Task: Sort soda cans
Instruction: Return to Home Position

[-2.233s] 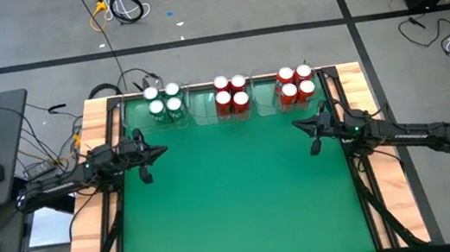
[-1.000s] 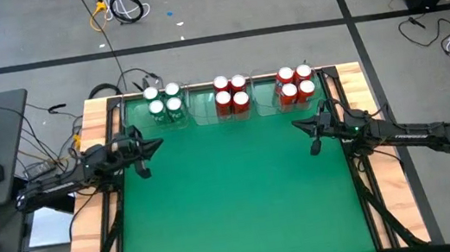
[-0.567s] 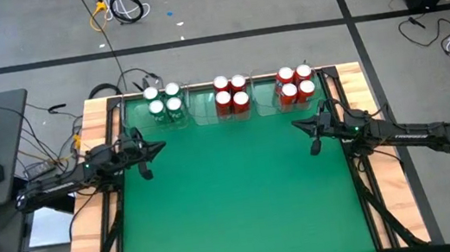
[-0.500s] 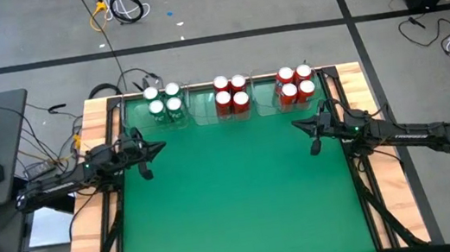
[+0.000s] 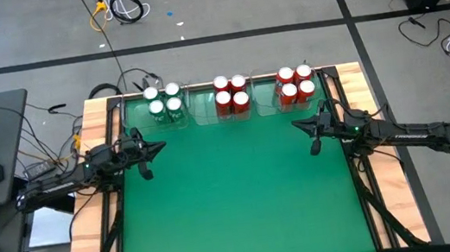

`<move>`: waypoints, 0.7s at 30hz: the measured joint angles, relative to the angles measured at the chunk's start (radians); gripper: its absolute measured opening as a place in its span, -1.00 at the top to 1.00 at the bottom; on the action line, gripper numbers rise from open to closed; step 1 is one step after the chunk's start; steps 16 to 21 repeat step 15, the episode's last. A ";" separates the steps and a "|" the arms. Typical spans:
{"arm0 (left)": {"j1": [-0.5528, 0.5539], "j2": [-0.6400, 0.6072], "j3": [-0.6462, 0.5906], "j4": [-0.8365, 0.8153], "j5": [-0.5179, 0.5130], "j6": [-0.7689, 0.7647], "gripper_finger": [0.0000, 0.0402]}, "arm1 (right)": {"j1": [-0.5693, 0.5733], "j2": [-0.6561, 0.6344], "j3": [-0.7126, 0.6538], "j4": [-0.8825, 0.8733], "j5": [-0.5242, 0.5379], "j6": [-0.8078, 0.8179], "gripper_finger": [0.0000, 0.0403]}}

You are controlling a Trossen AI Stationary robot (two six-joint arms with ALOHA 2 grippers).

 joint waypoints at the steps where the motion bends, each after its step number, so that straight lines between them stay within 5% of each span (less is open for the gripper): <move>1: 0.000 0.000 0.000 0.000 0.000 0.000 0.96 | 0.000 0.000 0.000 0.000 0.000 0.000 0.98; 21: 0.000 0.000 0.000 0.000 0.000 -0.003 0.96 | 0.000 0.000 0.000 0.000 0.000 0.000 0.99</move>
